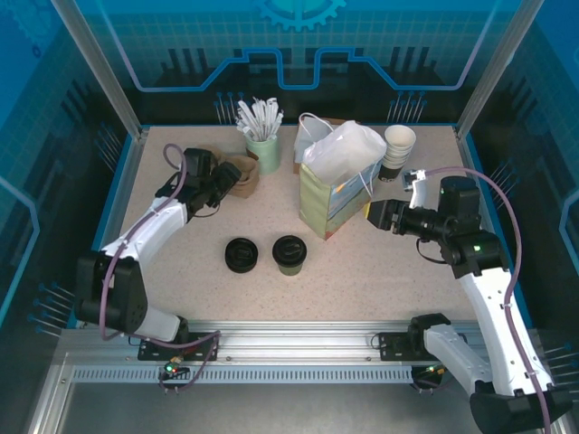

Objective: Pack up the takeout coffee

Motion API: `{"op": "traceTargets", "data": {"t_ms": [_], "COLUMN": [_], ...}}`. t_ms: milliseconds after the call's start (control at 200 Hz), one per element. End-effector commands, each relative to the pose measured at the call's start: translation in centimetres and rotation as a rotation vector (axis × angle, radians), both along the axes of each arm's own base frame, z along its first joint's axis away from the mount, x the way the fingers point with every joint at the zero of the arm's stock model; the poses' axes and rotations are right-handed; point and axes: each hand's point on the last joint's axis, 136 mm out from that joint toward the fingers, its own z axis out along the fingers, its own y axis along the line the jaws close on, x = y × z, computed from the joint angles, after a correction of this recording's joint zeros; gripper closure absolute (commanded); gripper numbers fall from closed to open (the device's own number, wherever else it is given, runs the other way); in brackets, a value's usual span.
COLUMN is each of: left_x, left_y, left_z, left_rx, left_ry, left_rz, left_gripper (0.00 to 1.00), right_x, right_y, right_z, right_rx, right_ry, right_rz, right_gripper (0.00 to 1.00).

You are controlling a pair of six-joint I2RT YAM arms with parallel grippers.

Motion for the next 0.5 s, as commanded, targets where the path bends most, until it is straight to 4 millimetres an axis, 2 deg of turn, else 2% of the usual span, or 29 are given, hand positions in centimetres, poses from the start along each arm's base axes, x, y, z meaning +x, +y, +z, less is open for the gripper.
{"op": "traceTargets", "data": {"t_ms": [0,155,495], "left_x": [2.4,3.5,4.4], "left_y": [0.7,0.9,1.4], "left_z": [1.8,0.9,-0.5], "left_rx": [-0.022,-0.023,-0.022], "left_ry": [-0.064,-0.047,-0.018], "left_rz": [0.053,0.068,0.105], "left_gripper": [0.32,0.33,0.34], "right_x": [-0.1,0.2,0.4], "right_y": [0.1,0.0,-0.5], "right_z": [0.3,0.4,0.0], "right_rx": [0.018,0.017,-0.007], "right_ry": [-0.008,-0.012,-0.001], "right_rz": [0.025,0.018,0.003], "right_gripper": [0.48,0.49,0.47]}}
